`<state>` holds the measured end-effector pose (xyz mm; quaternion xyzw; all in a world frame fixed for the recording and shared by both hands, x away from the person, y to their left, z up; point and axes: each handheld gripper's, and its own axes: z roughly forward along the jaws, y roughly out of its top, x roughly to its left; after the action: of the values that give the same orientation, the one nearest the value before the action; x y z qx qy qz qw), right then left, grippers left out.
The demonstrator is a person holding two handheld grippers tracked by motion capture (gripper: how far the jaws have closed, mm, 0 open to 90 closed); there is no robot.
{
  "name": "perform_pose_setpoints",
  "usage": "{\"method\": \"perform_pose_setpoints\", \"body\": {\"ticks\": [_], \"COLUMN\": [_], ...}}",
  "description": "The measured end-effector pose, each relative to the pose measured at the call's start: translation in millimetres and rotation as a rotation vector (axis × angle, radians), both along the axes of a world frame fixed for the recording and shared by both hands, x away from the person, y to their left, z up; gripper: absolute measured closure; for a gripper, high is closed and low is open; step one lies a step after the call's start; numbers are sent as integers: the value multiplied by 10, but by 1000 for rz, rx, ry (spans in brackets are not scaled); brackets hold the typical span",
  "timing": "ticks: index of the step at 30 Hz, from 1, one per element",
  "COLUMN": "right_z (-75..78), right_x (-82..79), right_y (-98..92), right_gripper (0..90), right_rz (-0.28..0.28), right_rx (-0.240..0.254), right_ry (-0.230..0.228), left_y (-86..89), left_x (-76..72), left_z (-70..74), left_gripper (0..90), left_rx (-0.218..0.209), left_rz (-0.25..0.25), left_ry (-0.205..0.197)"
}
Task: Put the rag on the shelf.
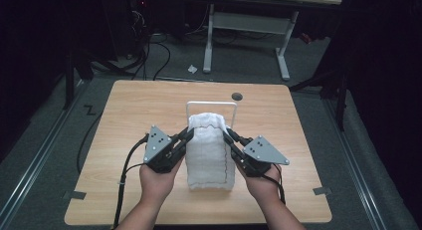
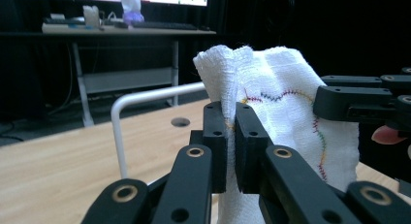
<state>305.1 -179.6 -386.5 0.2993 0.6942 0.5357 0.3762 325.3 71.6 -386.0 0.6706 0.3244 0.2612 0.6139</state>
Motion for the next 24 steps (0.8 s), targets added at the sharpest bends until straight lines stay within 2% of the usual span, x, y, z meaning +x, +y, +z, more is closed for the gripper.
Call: {"method": "perform_pose_setpoints", "body": {"ticks": [5,12,19,21,24], "right_z": [139,256,389,437,463], "right_x": [24,102,288,393,462], "right_y": [-7,-22,-93,-123,-136], "right_gripper": [822,823,823,823,823], "right_rz": [-2,-9,-28,-43,-52], "right_rx": [7,17,38,41,37], "right_ry": [-22,-31,-32,-29,-29], "left_y": [-2,-29,-89,-128,-148], "left_x": [39,154,378,491,571], "left_z": [99,249,391,429,445], "left_gripper": [853,853,853,854,855], "left_rx": [-4,-4,11,23,30], "left_rz": [-11,-18,-23,-19,-18], "left_ry": [-22,-50,-73,-73,-68]}}
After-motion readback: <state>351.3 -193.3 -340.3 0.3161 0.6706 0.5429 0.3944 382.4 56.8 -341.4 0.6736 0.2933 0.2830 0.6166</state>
